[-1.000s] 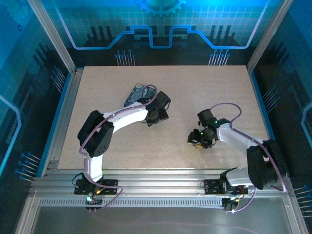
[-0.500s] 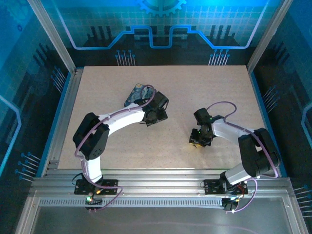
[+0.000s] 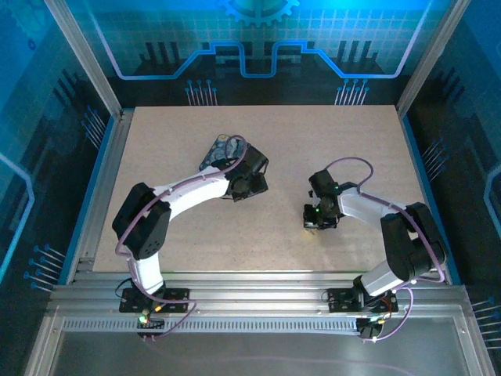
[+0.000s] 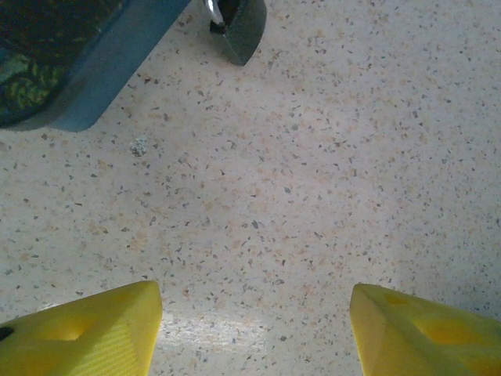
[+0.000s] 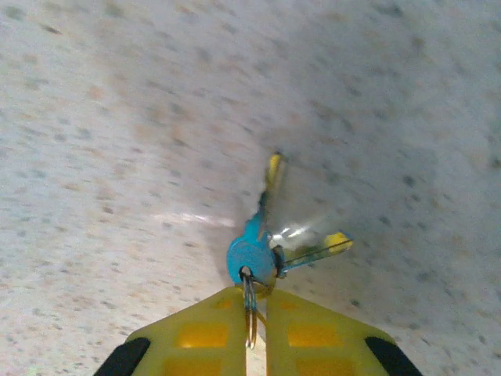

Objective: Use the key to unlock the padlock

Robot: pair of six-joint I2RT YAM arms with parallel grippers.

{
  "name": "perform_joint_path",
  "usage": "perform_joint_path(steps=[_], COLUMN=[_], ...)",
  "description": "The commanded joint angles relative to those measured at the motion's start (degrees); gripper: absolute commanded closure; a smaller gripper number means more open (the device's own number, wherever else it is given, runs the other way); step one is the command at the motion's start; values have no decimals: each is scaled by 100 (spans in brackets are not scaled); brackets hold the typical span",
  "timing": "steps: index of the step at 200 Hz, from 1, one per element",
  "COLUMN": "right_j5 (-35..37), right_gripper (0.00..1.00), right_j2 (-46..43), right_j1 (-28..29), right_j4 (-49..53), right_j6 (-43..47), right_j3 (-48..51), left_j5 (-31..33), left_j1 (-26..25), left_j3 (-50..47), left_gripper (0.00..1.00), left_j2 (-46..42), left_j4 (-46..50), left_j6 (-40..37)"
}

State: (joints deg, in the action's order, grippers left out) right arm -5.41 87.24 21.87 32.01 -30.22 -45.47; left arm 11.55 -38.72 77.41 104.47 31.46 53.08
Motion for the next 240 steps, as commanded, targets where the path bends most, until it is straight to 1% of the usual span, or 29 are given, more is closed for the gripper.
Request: perform_joint_path(steps=[1, 18, 29, 38, 57, 69, 87, 103, 111, 123, 132, 134, 155, 160, 176, 197, 216, 240], right_j5=[-388, -842, -1115, -1354, -1809, -2106, -2531, -2833, -2917, -3051, -3107, -3120, -3073, -3078, -3106, -3107, -3085, -3089], right_gripper=[91, 92, 91, 91, 92, 92, 91, 90, 90, 89, 89, 89, 89, 89, 88, 88, 88, 89], right_j2=[-332, -569, -723, -837, -958, -1003, -1053, -1045, -1011, -942, -888, -874, -754, -721, -630, -514, -365, -196], right_j1=[131, 151, 160, 160, 160, 160, 151, 134, 127, 116, 114, 109, 108, 109, 140, 189, 233, 309], right_j4=[-358, -538, -694, -806, -922, -1017, -1239, -1379, -1417, -1490, -1548, -1555, -1600, -1613, -1733, -2007, -2161, -2247], right_j6=[602, 888, 1051, 1185, 1401, 1502, 1580, 1603, 1567, 1451, 1369, 1358, 1233, 1209, 1139, 992, 861, 818], right_j3=[-145, -180, -168, -172, -221, -238, -251, -318, -375, -461, -457, -580, -757, -786, -824, -840, -880, -937], left_j5=[-125, -311, -630, -973, -1988, -2461, -2709, -3032, -3290, -3597, -3699, -3714, -3790, -3817, -3859, -3796, -3774, -3730], left_j1=[79, 147, 260, 395, 753, 892, 888, 886, 885, 891, 886, 893, 901, 895, 895, 904, 888, 869], left_j3=[-2, -83, -240, -410, -852, -988, -982, -1045, -1096, -1215, -1329, -1357, -1676, -1796, -2188, -2565, -2596, -2445], left_gripper=[34, 33, 33, 33, 33, 33, 33, 33, 33, 33, 32, 32, 32, 32, 32, 32, 32, 32], left_j2=[-271, -375, -516, -620, -814, -904, -1028, -1106, -1121, -1117, -1096, -1091, -1040, -1057, -1111, -1105, -1095, -1100], left_j4=[203, 159, 0, -200, -763, -1030, -1094, -1324, -1506, -1793, -1951, -1982, -2299, -2515, -3145, -3742, -3959, -3799], left_j6=[-441, -643, -718, -713, -601, -704, -988, -983, -878, -525, -153, -62, 864, 1057, 2028, 3126, 3579, 3708])
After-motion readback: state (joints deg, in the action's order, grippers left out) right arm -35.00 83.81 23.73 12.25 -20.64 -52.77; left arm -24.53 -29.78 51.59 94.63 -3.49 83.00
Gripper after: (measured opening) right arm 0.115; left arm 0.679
